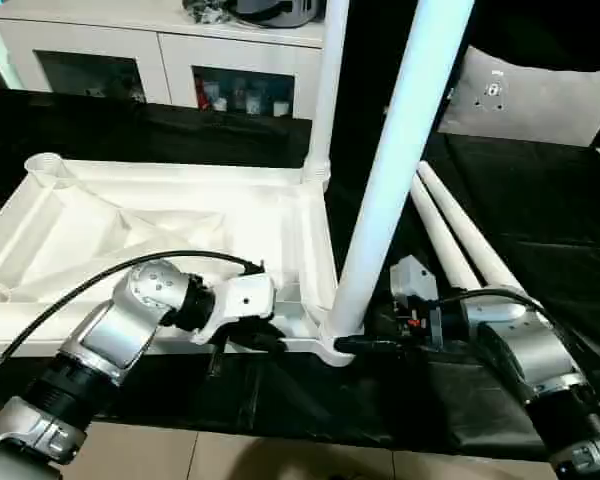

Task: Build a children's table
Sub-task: Rotate leg to tighten

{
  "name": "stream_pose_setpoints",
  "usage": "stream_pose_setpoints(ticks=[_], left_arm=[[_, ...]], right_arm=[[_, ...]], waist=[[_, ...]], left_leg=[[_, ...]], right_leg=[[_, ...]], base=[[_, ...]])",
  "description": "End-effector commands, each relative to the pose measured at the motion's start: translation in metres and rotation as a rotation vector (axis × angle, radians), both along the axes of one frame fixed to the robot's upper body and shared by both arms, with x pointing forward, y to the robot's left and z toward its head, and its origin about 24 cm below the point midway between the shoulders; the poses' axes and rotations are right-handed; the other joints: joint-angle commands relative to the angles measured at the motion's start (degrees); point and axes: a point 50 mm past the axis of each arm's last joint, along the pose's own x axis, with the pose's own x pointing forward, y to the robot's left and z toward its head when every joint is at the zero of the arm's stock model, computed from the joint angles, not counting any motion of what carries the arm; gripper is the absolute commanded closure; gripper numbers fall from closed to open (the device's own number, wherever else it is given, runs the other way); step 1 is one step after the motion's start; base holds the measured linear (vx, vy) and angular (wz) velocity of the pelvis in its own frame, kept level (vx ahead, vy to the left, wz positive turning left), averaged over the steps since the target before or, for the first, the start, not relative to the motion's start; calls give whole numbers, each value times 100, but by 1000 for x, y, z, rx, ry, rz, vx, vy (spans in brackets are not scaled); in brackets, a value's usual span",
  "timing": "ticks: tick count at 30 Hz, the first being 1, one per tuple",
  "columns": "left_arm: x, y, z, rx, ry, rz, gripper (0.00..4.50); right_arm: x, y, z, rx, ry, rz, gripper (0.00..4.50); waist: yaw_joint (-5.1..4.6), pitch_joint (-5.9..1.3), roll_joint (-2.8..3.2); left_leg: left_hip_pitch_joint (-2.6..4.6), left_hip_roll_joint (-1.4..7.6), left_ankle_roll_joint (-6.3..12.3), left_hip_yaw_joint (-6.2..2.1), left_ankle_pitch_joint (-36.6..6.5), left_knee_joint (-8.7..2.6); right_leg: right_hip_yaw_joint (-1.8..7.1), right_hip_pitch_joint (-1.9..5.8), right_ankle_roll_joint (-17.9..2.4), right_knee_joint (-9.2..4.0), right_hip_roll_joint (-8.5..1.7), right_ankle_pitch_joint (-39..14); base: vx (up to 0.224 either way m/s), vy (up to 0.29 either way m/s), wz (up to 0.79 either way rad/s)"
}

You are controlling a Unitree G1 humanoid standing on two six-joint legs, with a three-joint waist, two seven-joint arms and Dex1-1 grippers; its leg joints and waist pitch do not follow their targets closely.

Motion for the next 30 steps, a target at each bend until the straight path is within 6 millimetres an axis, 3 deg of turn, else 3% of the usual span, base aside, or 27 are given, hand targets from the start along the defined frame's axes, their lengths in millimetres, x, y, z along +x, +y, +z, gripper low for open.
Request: stream_pose_setpoints(ticks=[1, 13, 15, 17, 18, 20, 21, 23, 25, 26, 27, 30], left_arm=[[-11, -7, -10, 45, 66, -107, 450], [-10, -10, -11, -11, 60, -30, 450], [-7, -15, -10, -39, 56, 41, 450], [3, -25, -8, -90, 25, 194, 450], [6, -28, -7, -101, 13, 255, 450], [6, -28, -7, -101, 13, 255, 450], [10, -34, -5, -125, -12, 319, 450], [13, -45, -3, -159, -26, 394, 450], [17, -53, -2, -176, -30, 472, 450], [17, -54, -1, -177, -30, 482, 450], [25, -65, 3, -206, -45, 601, 450], [30, -75, 8, -233, -56, 684, 450]], right_arm=[[2, -3, 2, -20, -13, 1, 161], [-7, 11, -2, 96, 49, -31, 190], [-7, 17, -5, 135, 86, -111, 191], [-6, 32, -17, 129, 90, -265, 191], [-3, 38, -22, 111, 70, -353, 191], [-3, 38, -22, 111, 70, -353, 191], [4, 46, -27, 131, 99, -505, 192], [11, 60, -27, 198, 151, -645, 192], [19, 68, -27, 220, 179, -740, 192], [19, 69, -27, 221, 183, -751, 193], [27, 79, -25, 220, 192, -837, 193], [31, 87, -22, 233, 207, -877, 193]], waist=[[-10, -369, 3], [-8, -349, -12], [-10, -337, -14], [-32, -291, -9], [-50, -269, -19], [-68, -262, -28], [-113, -266, -46], [-189, -261, -37], [-235, -270, -26], [-260, -268, -23], [-302, -269, -31], [-292, -282, -39]], left_leg=[[-113, -71, 401, 189, -665, -377], [-115, -74, 381, 189, -732, -387], [-119, -74, 328, 191, -736, -393], [-117, -74, 208, 197, -952, -410], [-110, -105, 132, 184, -1183, -414], [-103, -135, 79, 164, -1366, -414], [-142, -147, 73, 141, -1409, -419], [-121, -155, 57, 130, -1558, -412], [-141, -149, 61, 106, -1585, -426], [-126, -143, 81, 108, -1631, -428], [-135, -139, 70, 111, -1649, -428], [-106, -147, 130, 120, -1639, -416]], right_leg=[[192, 427, -1216, -320, -181, -1314], [187, 419, -1168, -338, -171, -1429], [193, 425, -1135, -342, -167, -1497], [195, 380, -951, -397, -165, -1997], [165, 353, -773, -453, -160, -2527], [134, 346, -523, -512, -161, -3088], [124, 341, -270, -551, -168, -3416], [96, 295, -198, -600, -162, -3568], [71, 315, -172, -611, -164, -3497], [67, 291, -222, -614, -157, -3382], [70, 294, -269, -593, -144, -3250], [73, 275, -316, -604, -142, -3033]], base=[[0, 0, 0], [0, 0, 0], [0, 0, 0], [0, 0, 0], [0, 0, 0], [-25, -1, -4], [0, 0, 0], [-30, 3, -5], [0, 0, 0], [0, 0, 0], [0, 0, 0], [0, 0, 0]])
